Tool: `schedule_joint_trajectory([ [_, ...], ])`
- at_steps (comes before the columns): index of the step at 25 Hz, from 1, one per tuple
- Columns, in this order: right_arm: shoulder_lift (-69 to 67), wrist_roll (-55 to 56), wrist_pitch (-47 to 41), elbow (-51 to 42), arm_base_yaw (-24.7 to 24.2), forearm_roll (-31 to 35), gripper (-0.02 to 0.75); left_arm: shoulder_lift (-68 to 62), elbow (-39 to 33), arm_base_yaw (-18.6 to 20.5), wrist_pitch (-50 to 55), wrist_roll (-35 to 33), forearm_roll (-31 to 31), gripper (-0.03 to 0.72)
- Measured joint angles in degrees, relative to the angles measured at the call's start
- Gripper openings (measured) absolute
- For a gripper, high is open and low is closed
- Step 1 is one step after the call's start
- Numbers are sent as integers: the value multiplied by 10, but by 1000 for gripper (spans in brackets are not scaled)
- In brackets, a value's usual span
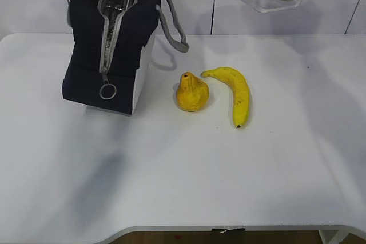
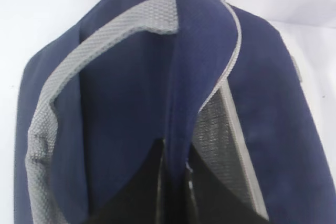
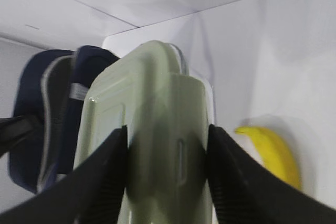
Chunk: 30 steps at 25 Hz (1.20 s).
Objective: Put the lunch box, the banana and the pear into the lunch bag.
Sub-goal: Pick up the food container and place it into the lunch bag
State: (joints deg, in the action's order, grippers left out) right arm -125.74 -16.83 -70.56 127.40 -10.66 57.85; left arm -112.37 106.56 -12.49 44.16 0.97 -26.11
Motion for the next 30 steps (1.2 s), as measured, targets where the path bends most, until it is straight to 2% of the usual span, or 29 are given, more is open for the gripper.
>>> schedule_joint_trajectory([
  [10,4,114,-16,107,83,-58,375,0,0,-22,16,33,41,5],
  [22,5,156,-20,110,170,-97,375,0,0,-49,18,55,63,4],
  [30,5,181,-22,110,216,-169,375,1,0,-55,18,58,64,4],
])
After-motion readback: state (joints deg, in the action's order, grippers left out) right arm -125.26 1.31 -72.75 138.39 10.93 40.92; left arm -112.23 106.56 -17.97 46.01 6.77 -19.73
